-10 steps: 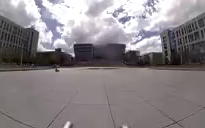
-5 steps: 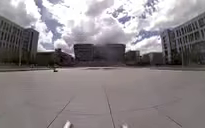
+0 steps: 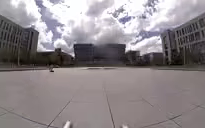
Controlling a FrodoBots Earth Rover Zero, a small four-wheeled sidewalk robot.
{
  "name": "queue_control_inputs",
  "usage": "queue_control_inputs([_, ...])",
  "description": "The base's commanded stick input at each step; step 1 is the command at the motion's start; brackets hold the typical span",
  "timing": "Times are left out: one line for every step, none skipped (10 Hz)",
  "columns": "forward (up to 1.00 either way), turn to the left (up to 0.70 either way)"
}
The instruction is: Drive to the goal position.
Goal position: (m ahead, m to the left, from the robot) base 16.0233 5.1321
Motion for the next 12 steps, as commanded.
queue_control_inputs([0.70,0.00])
queue_control_inputs([0.70,0.00])
queue_control_inputs([0.70,0.00])
queue_control_inputs([0.70,0.00])
queue_control_inputs([0.70,0.00])
queue_control_inputs([0.70,0.00])
queue_control_inputs([0.70,0.00])
queue_control_inputs([0.70,0.00])
queue_control_inputs([0.70,0.00])
queue_control_inputs([0.70,0.00])
queue_control_inputs([0.70,0.00])
queue_control_inputs([0.70,0.00])
